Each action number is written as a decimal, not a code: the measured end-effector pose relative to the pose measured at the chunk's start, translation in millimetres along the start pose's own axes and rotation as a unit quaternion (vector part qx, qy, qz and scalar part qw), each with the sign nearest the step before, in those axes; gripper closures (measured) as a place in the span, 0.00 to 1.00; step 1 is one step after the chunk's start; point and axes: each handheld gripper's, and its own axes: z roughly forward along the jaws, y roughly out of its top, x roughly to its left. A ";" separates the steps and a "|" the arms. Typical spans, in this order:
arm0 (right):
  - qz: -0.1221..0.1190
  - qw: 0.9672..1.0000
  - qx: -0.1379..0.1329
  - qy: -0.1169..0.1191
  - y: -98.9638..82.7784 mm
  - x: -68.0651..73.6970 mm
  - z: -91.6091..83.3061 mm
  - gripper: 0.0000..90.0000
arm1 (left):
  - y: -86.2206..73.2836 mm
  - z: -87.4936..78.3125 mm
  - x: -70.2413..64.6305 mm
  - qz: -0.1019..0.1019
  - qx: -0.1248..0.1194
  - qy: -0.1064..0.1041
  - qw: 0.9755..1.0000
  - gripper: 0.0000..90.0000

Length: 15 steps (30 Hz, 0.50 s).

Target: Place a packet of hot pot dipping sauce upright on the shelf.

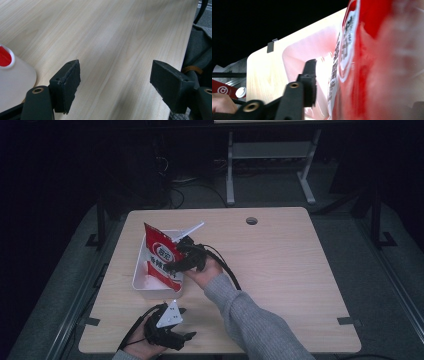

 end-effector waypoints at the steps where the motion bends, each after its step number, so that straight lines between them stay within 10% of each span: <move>1: 0.002 1.000 -0.001 0.000 -0.4 -0.6 -1.5 0.67 | 0.1 -0.1 0.0 0.001 0.000 0.000 1.000 0.26; 15: 0.009 1.000 -0.011 0.003 -11.2 -12.0 -35.1 0.50 | 0.2 0.3 0.9 -0.003 0.000 0.003 1.000 0.25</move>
